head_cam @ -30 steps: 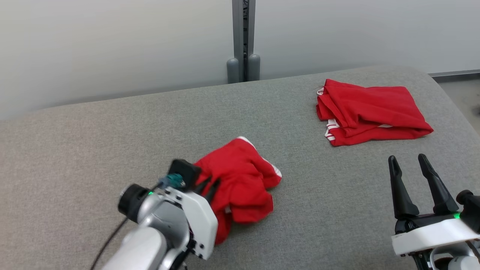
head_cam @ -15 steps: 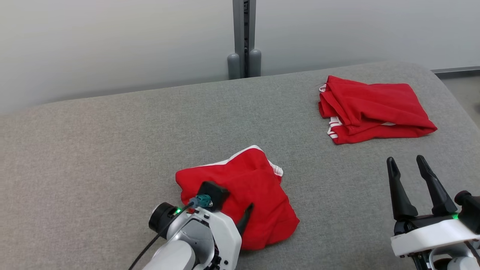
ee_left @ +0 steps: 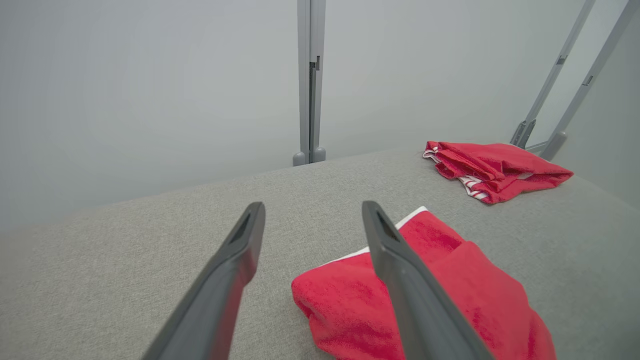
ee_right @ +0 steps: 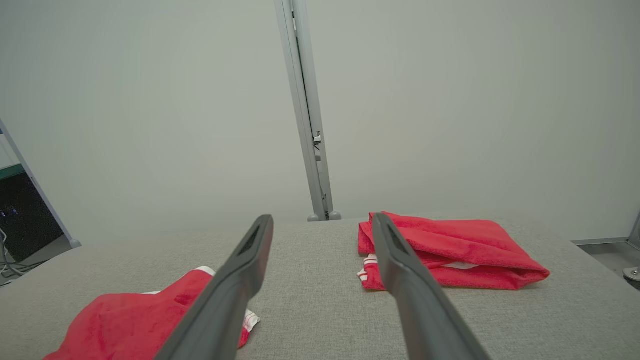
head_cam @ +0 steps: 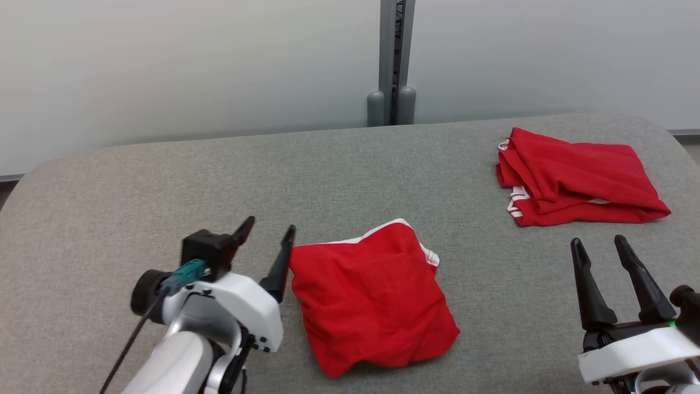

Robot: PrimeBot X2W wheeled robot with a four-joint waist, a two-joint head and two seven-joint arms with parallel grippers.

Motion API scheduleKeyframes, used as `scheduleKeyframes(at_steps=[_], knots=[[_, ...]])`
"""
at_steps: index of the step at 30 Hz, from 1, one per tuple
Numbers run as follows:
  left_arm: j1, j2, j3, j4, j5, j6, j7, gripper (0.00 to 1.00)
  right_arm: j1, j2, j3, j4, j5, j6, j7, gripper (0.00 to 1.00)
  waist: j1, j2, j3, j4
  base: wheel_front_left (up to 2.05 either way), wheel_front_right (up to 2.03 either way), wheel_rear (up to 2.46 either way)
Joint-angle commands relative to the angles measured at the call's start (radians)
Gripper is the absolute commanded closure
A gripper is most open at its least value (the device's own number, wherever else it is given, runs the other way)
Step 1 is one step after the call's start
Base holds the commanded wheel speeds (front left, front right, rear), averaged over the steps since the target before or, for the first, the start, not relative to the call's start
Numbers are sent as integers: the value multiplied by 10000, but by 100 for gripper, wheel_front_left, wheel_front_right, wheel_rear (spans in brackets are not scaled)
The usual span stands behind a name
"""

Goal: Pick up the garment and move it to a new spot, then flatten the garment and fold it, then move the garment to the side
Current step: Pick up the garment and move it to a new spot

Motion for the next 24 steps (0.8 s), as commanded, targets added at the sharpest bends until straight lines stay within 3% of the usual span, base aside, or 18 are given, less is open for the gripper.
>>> scheduleKeyframes(at_steps=[1, 7, 15, 24], knots=[[207, 159, 214, -221, -78, 125, -221, 0, 105, -59, -67, -71, -43, 7, 74, 0, 0, 0, -34, 83, 0, 0, 0], [924, 500, 954, -880, -173, 452, -1469, 0, 388, 85, -328, -227, -40, 7, 117, 0, 0, 0, -171, 218, 0, 0, 0], [2019, 764, 1653, -1191, -364, 549, -2971, 0, 690, 258, -494, -280, -239, 7, 98, 0, 0, 0, -248, 204, 0, 0, 0], [3034, 494, 2030, -893, -474, 710, -3589, 0, 839, 352, -438, -274, -331, 7, -15, 0, 0, 0, -227, 233, 0, 0, 0]])
